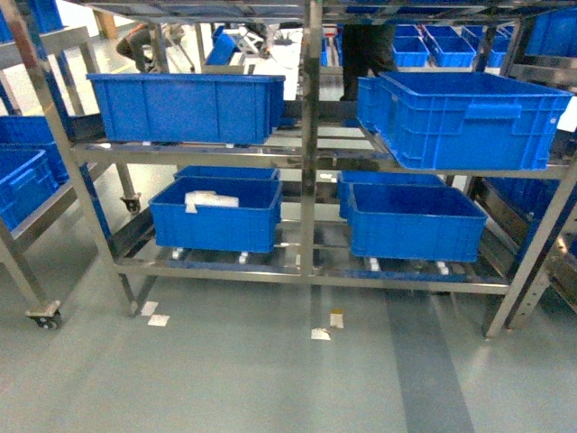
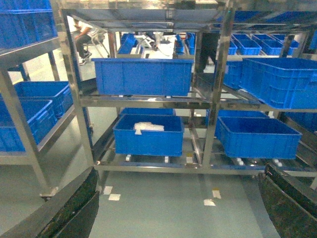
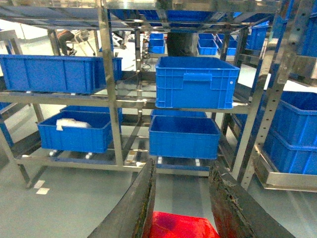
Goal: Pick red block from blue box to shelf
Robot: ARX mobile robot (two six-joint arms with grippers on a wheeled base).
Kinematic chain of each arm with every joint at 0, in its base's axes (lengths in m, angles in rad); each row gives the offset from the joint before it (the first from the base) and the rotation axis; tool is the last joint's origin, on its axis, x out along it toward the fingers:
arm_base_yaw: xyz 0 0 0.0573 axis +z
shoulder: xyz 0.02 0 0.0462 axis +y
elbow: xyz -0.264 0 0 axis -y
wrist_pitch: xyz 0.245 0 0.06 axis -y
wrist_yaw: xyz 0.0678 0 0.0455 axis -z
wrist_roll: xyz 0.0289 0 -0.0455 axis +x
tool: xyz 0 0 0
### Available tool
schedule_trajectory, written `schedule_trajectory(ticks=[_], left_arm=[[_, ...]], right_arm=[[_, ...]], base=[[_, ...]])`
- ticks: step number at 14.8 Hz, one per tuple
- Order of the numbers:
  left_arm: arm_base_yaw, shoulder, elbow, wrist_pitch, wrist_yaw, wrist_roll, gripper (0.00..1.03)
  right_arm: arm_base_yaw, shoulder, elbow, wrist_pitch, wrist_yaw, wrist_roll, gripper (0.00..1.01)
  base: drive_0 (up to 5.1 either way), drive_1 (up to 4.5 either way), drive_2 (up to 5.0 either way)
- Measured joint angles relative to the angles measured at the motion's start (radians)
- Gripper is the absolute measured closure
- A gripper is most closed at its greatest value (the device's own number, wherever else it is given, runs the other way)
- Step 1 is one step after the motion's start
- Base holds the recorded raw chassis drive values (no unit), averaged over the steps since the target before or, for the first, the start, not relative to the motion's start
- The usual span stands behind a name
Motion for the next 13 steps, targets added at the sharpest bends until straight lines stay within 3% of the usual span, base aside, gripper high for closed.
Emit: schedule_trajectory(ticks=[5, 13], left_arm=[[0.0, 0.0, 0.0, 0.0, 0.0, 0.0, 0.05], [-0.002, 0.0, 0.0, 0.001, 0.0, 0.0, 0.05]], right_arm=[[0.0, 0.0, 0.0, 0.0, 0.0, 0.0, 0.74], [0.0, 0.0, 0.0, 0.0, -0.001, 0.0, 0.74]], base=[[-1.4, -1.44, -1.4], [1.8, 2.39, -4.6]])
